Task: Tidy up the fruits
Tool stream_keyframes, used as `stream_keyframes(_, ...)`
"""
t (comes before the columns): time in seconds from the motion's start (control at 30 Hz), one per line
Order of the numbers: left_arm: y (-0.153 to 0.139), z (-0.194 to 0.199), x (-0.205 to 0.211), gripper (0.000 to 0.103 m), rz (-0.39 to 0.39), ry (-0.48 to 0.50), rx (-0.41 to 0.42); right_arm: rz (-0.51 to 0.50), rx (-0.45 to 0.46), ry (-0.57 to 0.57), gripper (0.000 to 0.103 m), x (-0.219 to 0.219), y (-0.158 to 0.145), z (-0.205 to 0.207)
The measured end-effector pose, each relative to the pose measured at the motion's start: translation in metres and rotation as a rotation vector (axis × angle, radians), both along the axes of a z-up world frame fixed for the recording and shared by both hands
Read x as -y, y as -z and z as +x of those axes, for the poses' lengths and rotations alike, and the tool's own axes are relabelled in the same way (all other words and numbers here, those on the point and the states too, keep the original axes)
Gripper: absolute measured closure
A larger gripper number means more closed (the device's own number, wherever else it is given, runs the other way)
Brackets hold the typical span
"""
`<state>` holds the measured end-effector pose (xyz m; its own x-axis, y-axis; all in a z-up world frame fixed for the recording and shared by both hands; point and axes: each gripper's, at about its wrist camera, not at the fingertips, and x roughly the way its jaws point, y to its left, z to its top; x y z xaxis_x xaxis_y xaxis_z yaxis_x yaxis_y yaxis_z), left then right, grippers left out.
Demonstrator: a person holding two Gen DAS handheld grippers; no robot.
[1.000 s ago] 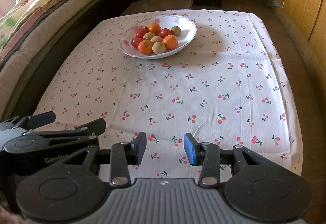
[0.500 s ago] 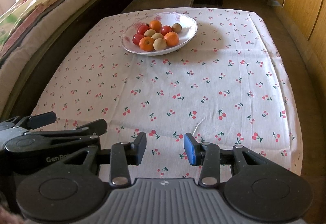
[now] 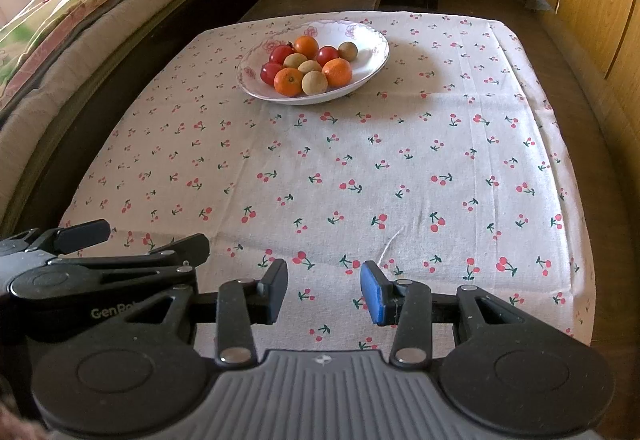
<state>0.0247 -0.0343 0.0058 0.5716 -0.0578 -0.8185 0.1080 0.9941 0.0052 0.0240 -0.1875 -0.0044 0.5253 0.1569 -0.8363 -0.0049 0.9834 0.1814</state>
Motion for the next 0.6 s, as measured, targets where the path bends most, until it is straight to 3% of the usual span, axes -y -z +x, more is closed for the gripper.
stream_keyframes(0.6,0.0015,-0.0002,0.0001,0.000,-0.002,-0.019,-0.012,0.004,-0.005,-0.003,0.061,-0.0016,0.0035,0.0014)
